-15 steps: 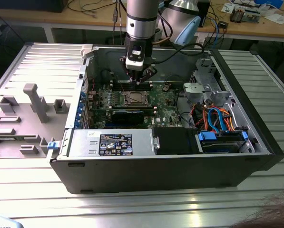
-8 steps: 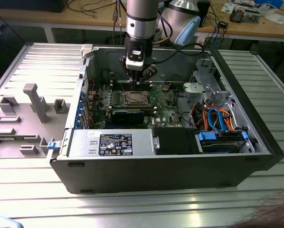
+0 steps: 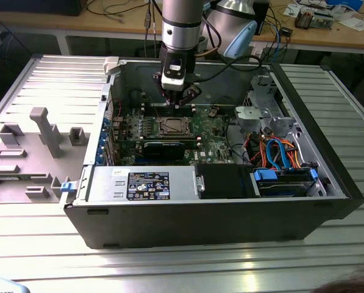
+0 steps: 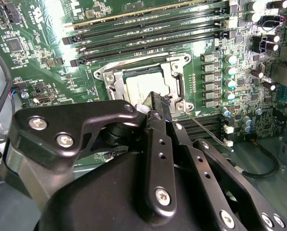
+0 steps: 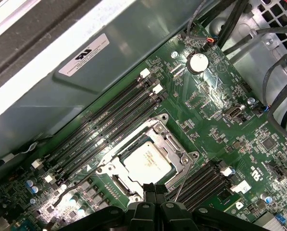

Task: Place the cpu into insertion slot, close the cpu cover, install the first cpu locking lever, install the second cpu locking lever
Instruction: 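Install the first cpu locking lever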

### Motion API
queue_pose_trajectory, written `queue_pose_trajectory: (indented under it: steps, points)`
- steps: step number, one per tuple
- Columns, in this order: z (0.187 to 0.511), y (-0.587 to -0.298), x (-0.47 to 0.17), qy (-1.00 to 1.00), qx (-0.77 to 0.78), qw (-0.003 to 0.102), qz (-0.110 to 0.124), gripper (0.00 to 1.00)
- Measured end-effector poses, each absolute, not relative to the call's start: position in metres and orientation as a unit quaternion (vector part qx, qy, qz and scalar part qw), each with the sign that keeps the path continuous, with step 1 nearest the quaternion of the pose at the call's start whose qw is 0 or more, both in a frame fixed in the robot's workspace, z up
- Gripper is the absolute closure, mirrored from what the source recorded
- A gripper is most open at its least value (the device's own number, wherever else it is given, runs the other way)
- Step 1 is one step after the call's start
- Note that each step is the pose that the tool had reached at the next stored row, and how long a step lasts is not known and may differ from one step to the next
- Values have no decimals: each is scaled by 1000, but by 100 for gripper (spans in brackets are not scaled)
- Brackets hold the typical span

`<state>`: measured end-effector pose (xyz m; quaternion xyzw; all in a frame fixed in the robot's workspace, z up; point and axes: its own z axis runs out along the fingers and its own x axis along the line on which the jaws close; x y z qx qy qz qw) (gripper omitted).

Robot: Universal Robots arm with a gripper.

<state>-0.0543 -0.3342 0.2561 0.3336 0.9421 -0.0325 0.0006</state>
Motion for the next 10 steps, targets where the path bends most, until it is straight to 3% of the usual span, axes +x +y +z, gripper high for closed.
queue_pose_trajectory:
  steps: [10]
  points:
    - [256,-334,-54,944,329,1,-33,89]
